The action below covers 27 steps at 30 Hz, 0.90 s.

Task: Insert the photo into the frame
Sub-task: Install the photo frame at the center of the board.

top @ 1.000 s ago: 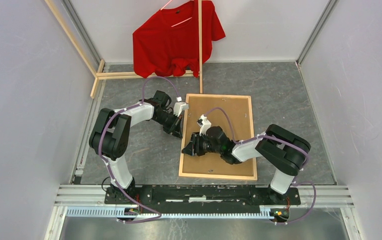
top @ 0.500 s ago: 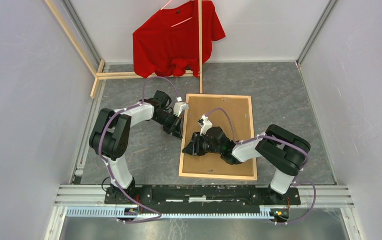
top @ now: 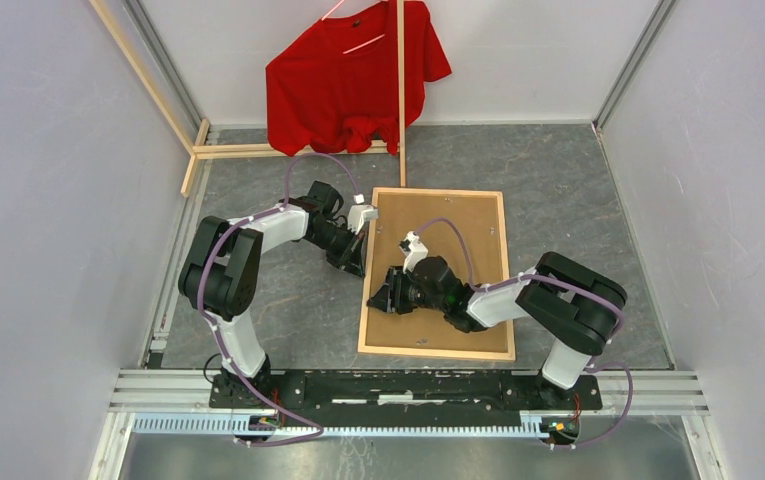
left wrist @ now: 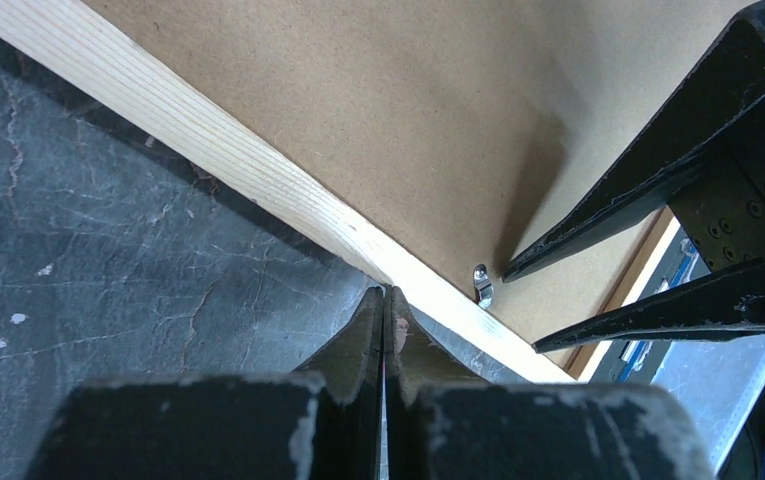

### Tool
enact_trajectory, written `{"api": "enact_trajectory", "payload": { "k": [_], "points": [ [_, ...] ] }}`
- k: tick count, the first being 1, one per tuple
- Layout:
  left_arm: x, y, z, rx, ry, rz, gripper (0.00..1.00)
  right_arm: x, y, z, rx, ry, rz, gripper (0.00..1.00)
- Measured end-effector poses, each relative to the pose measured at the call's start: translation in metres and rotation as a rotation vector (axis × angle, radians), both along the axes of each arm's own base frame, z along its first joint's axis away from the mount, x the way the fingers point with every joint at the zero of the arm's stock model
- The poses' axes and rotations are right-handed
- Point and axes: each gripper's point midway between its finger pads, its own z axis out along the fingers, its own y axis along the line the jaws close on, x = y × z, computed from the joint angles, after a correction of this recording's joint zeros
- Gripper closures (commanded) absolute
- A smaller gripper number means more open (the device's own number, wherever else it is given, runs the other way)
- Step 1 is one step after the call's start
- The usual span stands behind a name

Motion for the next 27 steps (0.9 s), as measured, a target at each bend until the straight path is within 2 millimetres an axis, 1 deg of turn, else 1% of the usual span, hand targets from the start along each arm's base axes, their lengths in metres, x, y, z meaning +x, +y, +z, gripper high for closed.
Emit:
{"api": "enact_trajectory", "payload": {
  "k": [7, 20, 24, 27],
  "points": [
    [-0.001, 0.0, 0.0, 0.003, -0.003, -0.007, 0.98, 0.001, 0.007, 0.0, 0.002, 0.005, 0.013, 0.58],
    [0.0, 0.001, 0.0, 0.008, -0.005, -0.008, 0.98, 0.0, 0.01, -0.001, -0.008, 0.017, 0.023, 0.6],
    [0.0, 0.001, 0.0, 0.008, -0.008, -0.012, 0.98, 0.001, 0.016, -0.002, -0.008, 0.015, 0.02, 0.6],
    [0.0, 0.001, 0.0, 0.008, -0.011, -0.015, 0.98, 0.002, 0.016, -0.001, -0.007, 0.017, 0.016, 0.59]
  ]
}}
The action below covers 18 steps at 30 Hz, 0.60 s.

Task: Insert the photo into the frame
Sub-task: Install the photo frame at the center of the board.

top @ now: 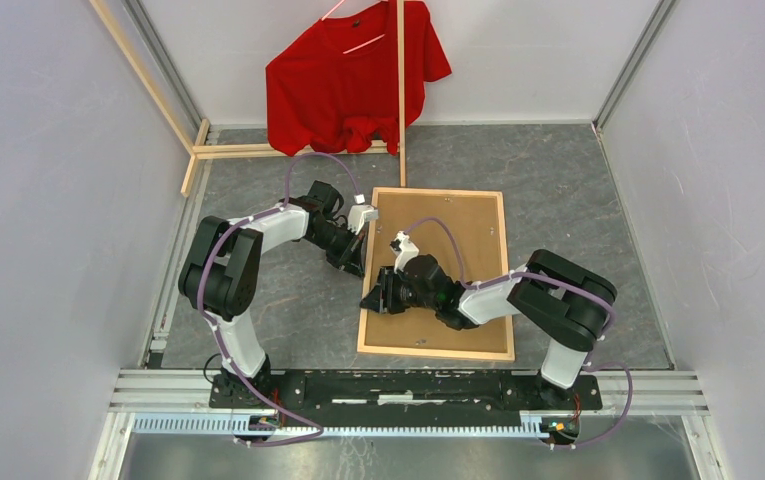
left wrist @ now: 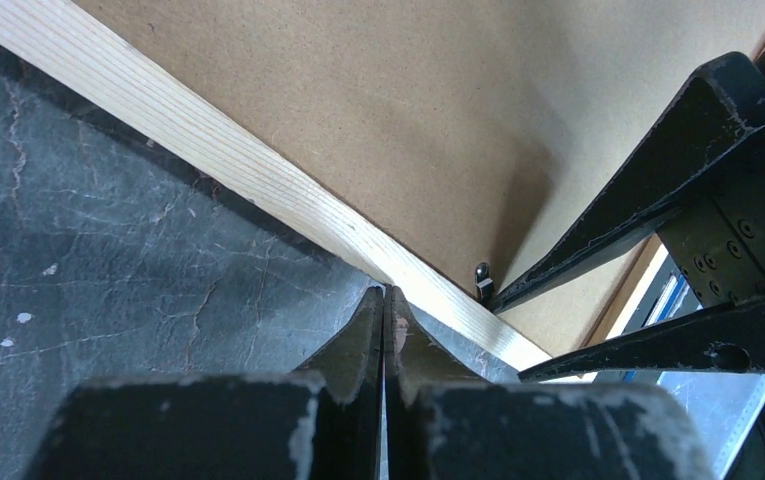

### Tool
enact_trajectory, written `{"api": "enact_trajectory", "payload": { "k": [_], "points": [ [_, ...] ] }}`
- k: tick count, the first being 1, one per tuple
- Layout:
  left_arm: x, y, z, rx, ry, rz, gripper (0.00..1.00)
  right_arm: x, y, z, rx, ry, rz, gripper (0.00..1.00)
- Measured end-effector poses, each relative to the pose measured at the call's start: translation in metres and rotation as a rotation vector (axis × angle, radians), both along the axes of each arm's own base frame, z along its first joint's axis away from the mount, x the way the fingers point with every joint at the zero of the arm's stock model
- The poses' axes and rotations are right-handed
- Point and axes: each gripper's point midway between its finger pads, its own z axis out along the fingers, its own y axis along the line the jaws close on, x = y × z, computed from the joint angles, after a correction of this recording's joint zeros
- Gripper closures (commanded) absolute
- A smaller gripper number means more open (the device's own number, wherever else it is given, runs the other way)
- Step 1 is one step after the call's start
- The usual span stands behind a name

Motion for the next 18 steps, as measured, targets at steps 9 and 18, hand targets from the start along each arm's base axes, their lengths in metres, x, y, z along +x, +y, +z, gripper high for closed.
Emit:
{"api": "enact_trajectory", "payload": {
  "k": [9, 18],
  "points": [
    [0.006, 0.004, 0.004, 0.003, 0.007, 0.012, 0.9, 0.028, -0.032, 0.021, -0.009, -0.043, -0.09, 0.51],
    [0.074, 0.009, 0.025, -0.07, -0.053, 0.141, 0.71, 0.118, -0.065, 0.057, -0.002, -0.146, -0.237, 0.49]
  ]
}}
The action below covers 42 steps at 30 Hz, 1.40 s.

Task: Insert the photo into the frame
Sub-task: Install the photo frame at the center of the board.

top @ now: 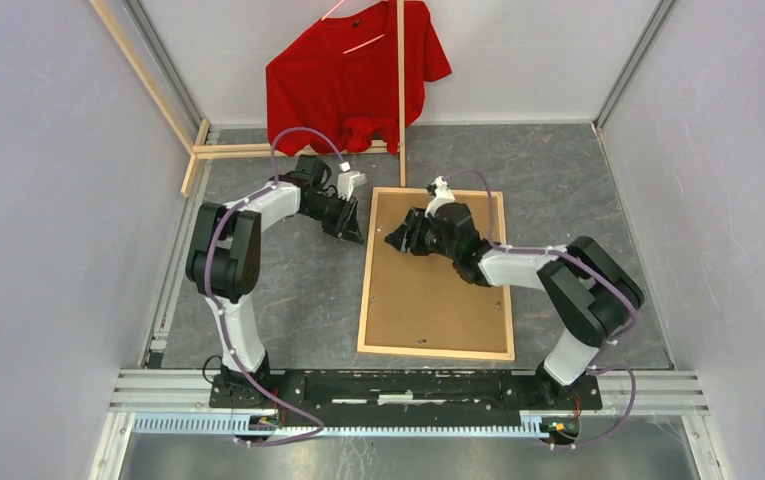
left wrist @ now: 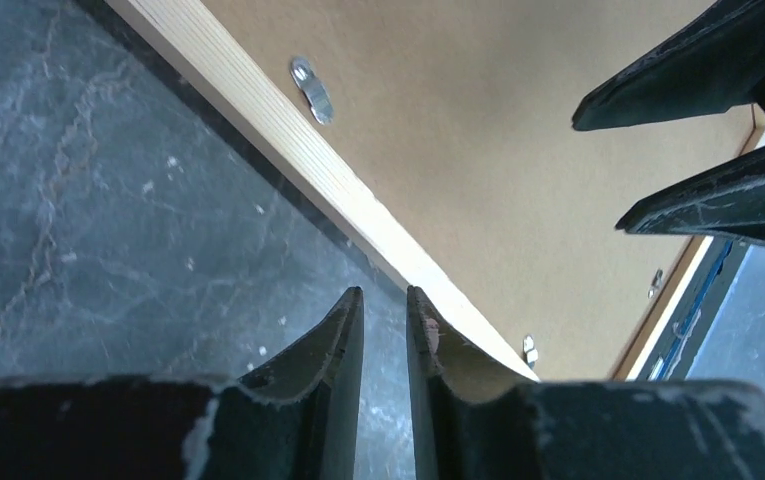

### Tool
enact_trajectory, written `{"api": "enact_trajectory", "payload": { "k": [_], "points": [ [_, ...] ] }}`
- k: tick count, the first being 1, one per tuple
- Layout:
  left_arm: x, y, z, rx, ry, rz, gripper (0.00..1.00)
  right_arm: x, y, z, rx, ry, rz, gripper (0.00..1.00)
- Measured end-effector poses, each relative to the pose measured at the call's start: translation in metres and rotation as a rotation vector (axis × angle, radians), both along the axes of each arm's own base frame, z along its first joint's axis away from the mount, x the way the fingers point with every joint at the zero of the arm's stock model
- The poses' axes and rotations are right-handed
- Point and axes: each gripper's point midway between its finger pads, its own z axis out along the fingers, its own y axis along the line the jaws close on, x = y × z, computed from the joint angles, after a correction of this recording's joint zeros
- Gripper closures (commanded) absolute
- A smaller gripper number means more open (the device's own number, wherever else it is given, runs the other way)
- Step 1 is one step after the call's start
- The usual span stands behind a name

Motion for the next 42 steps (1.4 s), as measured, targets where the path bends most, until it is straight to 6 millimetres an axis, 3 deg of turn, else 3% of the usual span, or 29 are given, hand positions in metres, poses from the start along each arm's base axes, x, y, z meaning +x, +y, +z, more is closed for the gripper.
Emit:
{"api": "enact_trajectory", "payload": {
  "k": [3, 7, 11, 22, 42],
  "points": [
    [0.009, -0.007, -0.008, -0.019, 0.034, 0.017, 0.73, 0.022, 0.005, -0.008, -0.016, 0.007, 0.001, 0.5],
    [0.005, -0.013, -0.023, -0.04, 0.1, 0.017, 0.78, 0.041, 0.012, -0.032, -0.042, 0.044, 0.009, 0.52],
    [0.002, -0.017, -0.024, -0.066, 0.131, 0.019, 0.83, 0.051, 0.017, -0.05, -0.052, 0.074, 0.021, 0.53],
    [0.002, -0.017, -0.024, -0.09, 0.147, 0.018, 0.89, 0.068, 0.037, -0.051, -0.015, 0.07, 0.051, 0.56],
    [0.002, -0.017, -0.024, -0.091, 0.147, 0.019, 0.92, 0.074, 0.044, -0.052, 0.015, 0.085, 0.064, 0.57]
  ]
}}
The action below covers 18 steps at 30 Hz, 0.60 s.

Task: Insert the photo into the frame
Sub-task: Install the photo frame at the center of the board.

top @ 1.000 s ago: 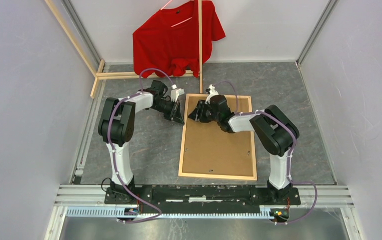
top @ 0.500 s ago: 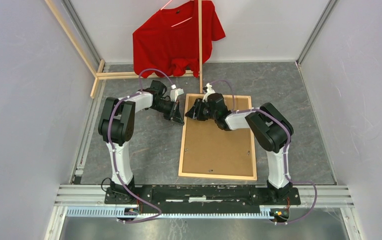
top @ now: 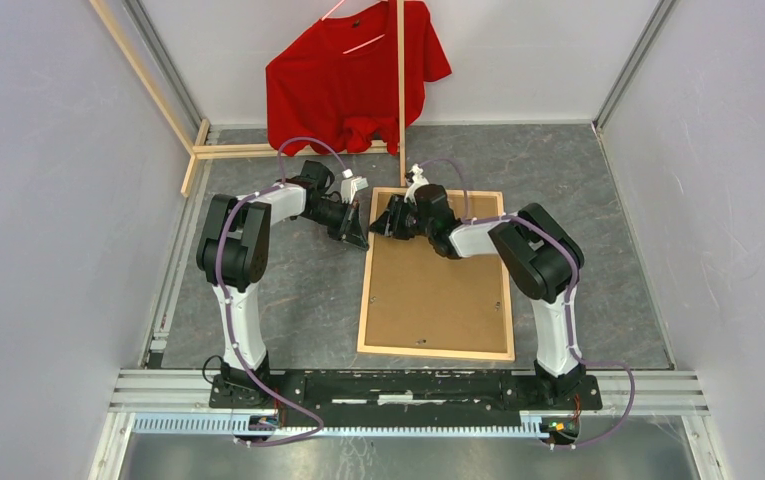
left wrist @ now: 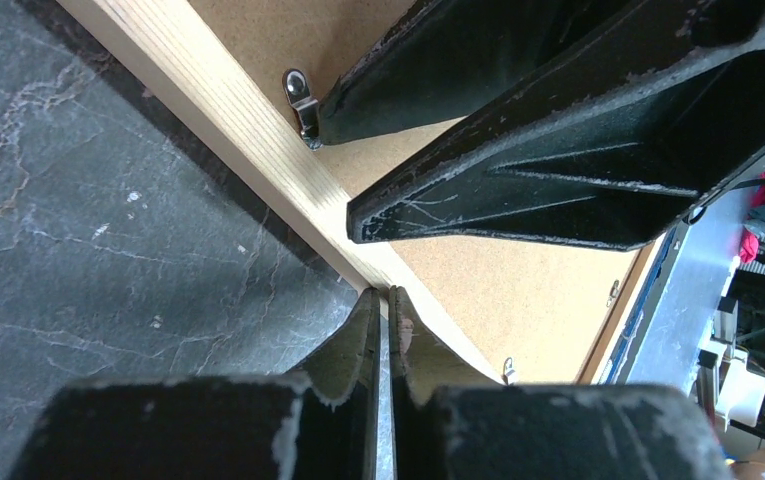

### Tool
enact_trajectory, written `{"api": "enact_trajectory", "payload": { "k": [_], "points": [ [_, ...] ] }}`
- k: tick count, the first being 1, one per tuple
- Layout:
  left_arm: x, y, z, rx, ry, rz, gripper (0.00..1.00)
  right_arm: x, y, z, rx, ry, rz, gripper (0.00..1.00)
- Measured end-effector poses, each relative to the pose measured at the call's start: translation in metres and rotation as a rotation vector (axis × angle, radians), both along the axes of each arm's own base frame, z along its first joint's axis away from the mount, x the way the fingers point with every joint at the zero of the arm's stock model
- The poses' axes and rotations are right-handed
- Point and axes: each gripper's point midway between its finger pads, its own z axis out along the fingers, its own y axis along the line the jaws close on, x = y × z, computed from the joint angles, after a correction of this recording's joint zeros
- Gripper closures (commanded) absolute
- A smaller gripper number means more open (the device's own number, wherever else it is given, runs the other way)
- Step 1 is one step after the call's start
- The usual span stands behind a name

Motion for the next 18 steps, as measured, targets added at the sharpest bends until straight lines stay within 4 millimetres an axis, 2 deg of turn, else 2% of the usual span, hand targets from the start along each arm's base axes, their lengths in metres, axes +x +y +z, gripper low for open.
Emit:
{"api": "enact_trajectory", "payload": {
  "k": [7, 13, 18],
  "points": [
    [0.0, 0.0, 0.0, 0.0, 0.0, 0.0, 0.92, 0.004, 0.003, 0.001, 0.008, -0.005, 0.001, 0.56],
    [0.0, 0.0, 0.0, 0.0, 0.0, 0.001, 0.93, -0.006, -0.011, 0.002, -0.027, -0.001, -0.001, 0.56],
    [0.0, 0.0, 0.0, 0.0, 0.0, 0.001, 0.93, -0.006, -0.013, 0.001, -0.041, -0.007, 0.001, 0.56]
  ]
}}
